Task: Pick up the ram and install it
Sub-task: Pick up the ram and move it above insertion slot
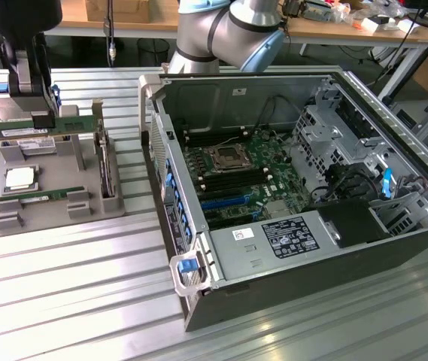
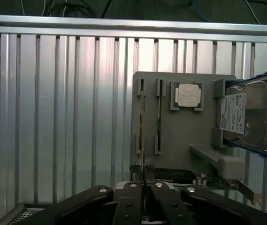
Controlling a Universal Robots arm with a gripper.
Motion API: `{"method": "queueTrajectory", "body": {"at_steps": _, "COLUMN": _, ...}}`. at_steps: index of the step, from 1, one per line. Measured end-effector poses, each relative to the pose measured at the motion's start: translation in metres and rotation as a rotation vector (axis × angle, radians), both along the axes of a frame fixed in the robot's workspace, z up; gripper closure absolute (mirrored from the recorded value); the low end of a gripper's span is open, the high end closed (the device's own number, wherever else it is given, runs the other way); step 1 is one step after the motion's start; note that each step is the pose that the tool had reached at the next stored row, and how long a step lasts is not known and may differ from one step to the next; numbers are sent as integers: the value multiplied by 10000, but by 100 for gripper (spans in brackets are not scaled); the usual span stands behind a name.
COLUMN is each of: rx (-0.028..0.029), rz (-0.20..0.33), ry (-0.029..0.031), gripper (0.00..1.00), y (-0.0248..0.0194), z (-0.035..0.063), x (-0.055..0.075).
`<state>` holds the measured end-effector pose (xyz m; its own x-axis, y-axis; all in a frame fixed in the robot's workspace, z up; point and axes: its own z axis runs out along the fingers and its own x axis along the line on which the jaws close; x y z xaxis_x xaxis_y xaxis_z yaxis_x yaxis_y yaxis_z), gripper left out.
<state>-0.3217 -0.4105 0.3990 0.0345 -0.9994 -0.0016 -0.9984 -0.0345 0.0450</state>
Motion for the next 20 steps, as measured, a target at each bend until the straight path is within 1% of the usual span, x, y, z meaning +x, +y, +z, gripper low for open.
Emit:
{"method": "queueTrajectory", "body": {"at_steps": 11, "rx": -57, "rz": 0, "ry": 1, "gripper": 87, "y": 0, "z": 0, "x": 44}}
{"method": "queueTrajectory", "body": {"at_steps": 20, "rx": -150, "rz": 0, "ry": 1, "gripper": 87, "y": 0, "z": 0, "x": 122}}
